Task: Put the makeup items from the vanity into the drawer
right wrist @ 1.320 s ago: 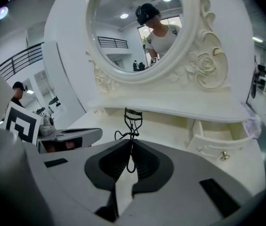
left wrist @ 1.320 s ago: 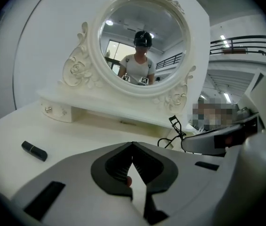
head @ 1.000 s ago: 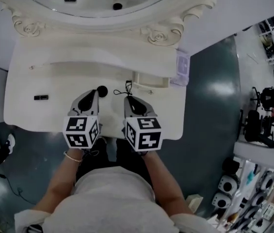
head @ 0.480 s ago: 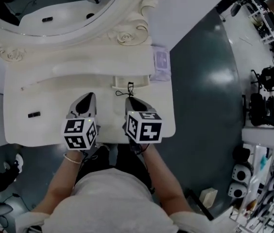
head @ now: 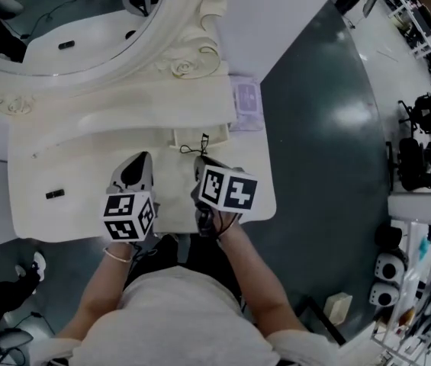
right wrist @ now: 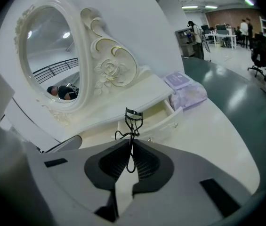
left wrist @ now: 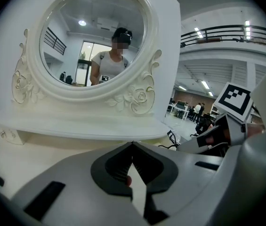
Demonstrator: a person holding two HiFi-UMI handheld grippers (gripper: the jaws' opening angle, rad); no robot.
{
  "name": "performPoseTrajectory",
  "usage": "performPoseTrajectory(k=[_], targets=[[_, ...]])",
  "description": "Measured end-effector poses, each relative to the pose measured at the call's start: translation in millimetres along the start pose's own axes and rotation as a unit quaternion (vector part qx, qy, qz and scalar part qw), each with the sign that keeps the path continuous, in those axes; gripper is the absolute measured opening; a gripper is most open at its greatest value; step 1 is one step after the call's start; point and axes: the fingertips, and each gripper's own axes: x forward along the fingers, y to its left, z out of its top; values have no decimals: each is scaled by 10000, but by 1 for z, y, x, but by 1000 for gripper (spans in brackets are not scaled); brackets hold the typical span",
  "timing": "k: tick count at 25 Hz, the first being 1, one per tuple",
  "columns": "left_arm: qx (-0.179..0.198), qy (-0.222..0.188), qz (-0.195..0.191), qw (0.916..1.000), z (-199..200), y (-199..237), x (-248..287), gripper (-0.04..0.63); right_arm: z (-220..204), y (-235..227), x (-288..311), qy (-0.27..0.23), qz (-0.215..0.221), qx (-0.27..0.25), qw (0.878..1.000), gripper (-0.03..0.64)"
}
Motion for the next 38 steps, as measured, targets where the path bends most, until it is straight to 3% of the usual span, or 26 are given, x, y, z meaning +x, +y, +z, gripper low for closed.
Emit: performPoseTrajectory(k=[6,12,20,29,38], targets=[[-29,37,-78,10000,3,0,13,3,4,-8,9,141,-200,441,9987,32],[221,201,-469,9985,6,-12,28,3,10,-8,17,204,-350,707,9967,32],[204,255,-698,9970,12,-9,46,3,16,1,25,88,-235,1074,9939,32],[224,301,-780,9962,17,-2,38,3,38,16,18,-416,-97,1403,9892,32],[242,346,-738,9964,15,9,47,3,47,13,27,-493,-137,1392,9889,32]])
